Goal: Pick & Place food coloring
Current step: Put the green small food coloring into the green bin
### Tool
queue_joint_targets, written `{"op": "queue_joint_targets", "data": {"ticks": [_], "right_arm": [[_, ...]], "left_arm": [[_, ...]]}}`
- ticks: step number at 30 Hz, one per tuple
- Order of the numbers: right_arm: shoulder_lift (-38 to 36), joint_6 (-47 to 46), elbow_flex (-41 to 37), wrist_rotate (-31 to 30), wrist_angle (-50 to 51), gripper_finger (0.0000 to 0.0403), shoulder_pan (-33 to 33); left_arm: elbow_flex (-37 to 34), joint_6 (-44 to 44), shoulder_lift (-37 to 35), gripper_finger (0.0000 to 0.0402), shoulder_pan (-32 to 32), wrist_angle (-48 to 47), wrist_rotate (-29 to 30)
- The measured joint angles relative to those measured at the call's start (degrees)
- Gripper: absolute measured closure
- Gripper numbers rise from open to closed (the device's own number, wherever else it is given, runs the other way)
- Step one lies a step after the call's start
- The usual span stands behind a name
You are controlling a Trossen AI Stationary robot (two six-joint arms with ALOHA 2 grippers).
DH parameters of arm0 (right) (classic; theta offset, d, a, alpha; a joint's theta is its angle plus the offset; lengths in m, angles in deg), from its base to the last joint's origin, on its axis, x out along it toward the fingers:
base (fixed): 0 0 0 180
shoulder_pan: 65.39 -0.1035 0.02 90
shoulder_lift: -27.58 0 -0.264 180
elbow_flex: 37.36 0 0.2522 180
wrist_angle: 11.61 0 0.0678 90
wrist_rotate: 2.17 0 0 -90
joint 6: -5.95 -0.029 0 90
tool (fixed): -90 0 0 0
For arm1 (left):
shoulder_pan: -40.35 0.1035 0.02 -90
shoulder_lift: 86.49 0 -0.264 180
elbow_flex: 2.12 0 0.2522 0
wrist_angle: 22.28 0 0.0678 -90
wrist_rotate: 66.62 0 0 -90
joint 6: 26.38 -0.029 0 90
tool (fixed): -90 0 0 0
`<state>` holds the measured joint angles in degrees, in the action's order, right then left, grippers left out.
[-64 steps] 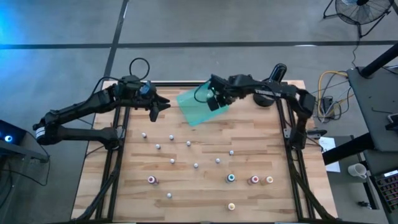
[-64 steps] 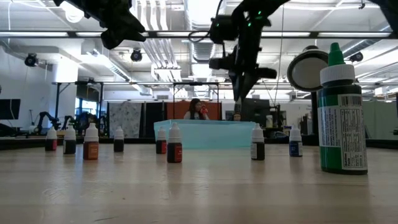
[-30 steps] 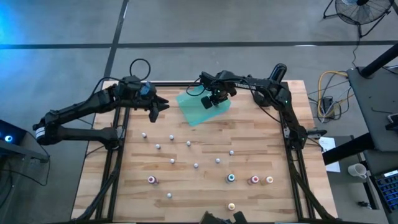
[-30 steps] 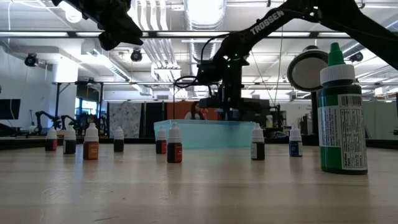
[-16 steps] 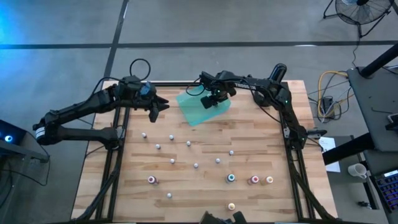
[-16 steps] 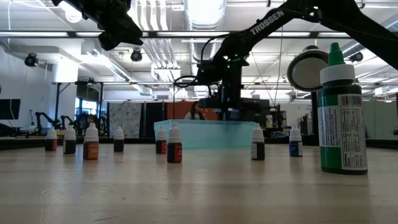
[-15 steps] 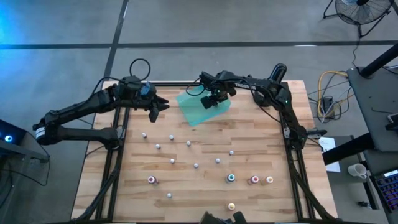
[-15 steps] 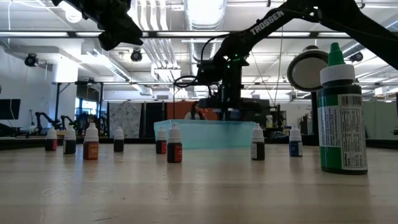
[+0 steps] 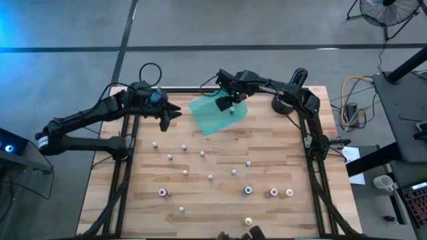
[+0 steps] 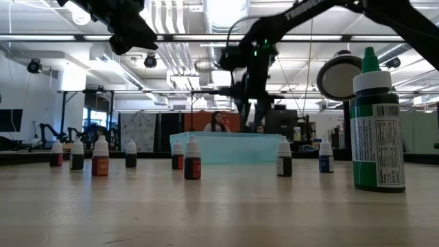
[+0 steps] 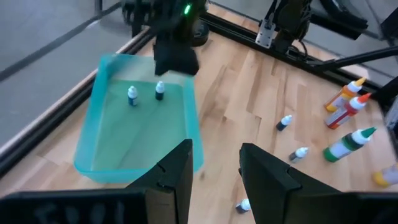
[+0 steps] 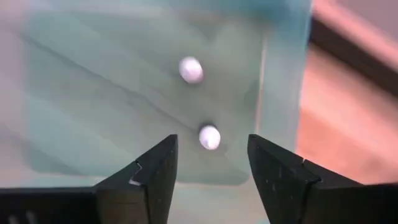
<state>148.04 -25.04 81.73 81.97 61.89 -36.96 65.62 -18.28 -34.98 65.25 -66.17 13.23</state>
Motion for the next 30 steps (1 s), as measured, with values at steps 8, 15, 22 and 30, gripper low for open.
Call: {"op": "queue_joint_targets", "data": {"ticks": [8, 15, 22, 30], "right_arm": [[-7.1, 1.8, 4.5, -8.9, -0.3, 0.0213, -3.3], [-9.0, 1.5, 8.0, -11.0, -0.1, 0.0213, -3.6], [-8.9, 1.4, 8.2, -11.0, 0.0, 0.0213, -3.6], [-8.9, 1.4, 8.6, -10.8, 0.0, 0.0213, -4.2]], "left_arm": [[0.0, -3.4, 0.0, 0.0296, 0.0, -0.1, 5.7], [0.0, -3.3, 0.0, 0.0296, 0.0, 0.0, 5.8], [0.0, -3.1, 0.0, 0.0296, 0.0, 0.0, 5.8], [0.0, -3.1, 0.2, 0.0296, 0.0, 0.1, 5.8]]}}
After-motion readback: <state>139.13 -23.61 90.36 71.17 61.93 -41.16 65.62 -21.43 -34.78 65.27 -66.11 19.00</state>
